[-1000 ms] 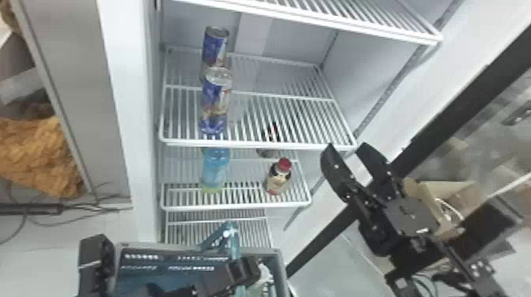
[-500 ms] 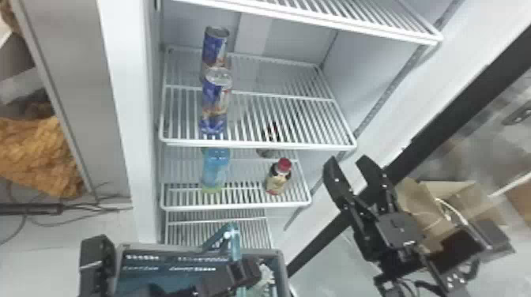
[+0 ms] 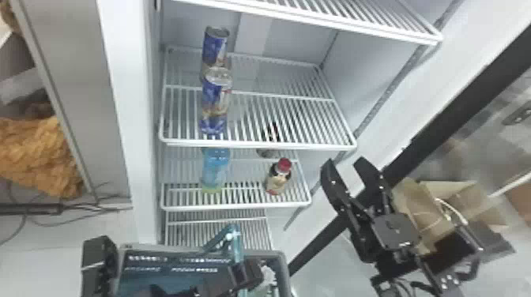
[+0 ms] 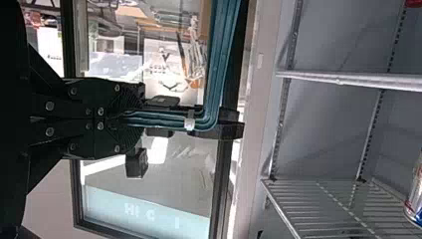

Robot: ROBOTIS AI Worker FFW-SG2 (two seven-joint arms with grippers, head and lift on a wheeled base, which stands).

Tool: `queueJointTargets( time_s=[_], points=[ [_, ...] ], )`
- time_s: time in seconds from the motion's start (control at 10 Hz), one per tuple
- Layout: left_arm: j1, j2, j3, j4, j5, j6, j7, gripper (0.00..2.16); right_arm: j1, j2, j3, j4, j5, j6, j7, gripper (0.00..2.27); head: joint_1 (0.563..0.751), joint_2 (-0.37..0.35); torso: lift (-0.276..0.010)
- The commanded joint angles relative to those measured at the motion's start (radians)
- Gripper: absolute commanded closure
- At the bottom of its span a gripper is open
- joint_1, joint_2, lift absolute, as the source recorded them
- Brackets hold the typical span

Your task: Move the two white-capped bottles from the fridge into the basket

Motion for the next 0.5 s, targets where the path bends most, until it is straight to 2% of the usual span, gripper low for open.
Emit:
queueJointTargets(
  time_s=[0.0, 0.4],
  points=[
    [-0.002, 0.000, -0.003, 0.000, 0.001, 0.001, 0.000, 1.19, 0.000, 0.000, 0.001, 0.000, 0.003, 0.000, -0.001, 0.53, 0.695, -0.350, 0.000],
    [0.000, 0.000, -0.003, 0.000, 0.001, 0.001, 0.000, 1.19, 0.000, -0.002, 0.001, -0.002, 0.007, 0.012, -0.004, 0.53, 0.695, -0.350, 0.000]
  ],
)
